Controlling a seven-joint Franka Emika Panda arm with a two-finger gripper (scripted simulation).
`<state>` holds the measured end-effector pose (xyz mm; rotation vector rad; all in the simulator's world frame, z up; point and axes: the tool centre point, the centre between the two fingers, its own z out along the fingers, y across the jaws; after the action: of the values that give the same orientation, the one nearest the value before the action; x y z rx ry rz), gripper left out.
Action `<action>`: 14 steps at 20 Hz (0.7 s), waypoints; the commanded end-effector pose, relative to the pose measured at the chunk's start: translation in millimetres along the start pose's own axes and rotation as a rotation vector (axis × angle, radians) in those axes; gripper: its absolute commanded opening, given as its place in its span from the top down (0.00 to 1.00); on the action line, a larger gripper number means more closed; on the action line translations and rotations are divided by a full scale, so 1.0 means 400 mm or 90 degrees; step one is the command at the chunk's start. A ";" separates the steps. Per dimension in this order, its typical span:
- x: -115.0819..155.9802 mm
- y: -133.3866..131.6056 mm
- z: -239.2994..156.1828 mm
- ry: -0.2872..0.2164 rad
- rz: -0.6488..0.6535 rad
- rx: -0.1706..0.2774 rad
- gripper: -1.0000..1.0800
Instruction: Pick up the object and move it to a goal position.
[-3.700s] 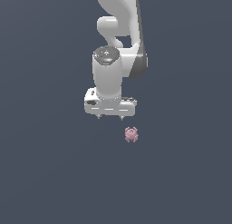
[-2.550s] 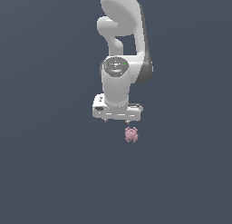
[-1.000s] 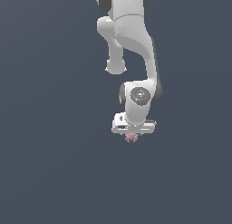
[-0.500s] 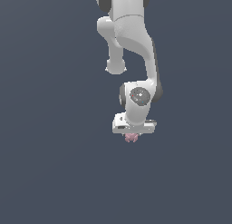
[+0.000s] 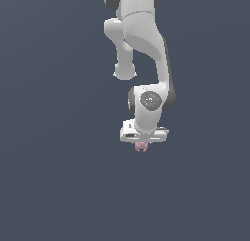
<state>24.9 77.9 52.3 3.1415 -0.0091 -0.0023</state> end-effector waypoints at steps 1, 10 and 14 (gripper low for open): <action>-0.001 0.006 -0.028 0.001 0.000 0.000 1.00; -0.015 0.047 -0.211 0.001 0.000 0.000 1.00; -0.023 0.073 -0.327 0.001 0.000 0.000 1.00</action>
<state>17.1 52.8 164.8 3.1415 -0.0094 -0.0010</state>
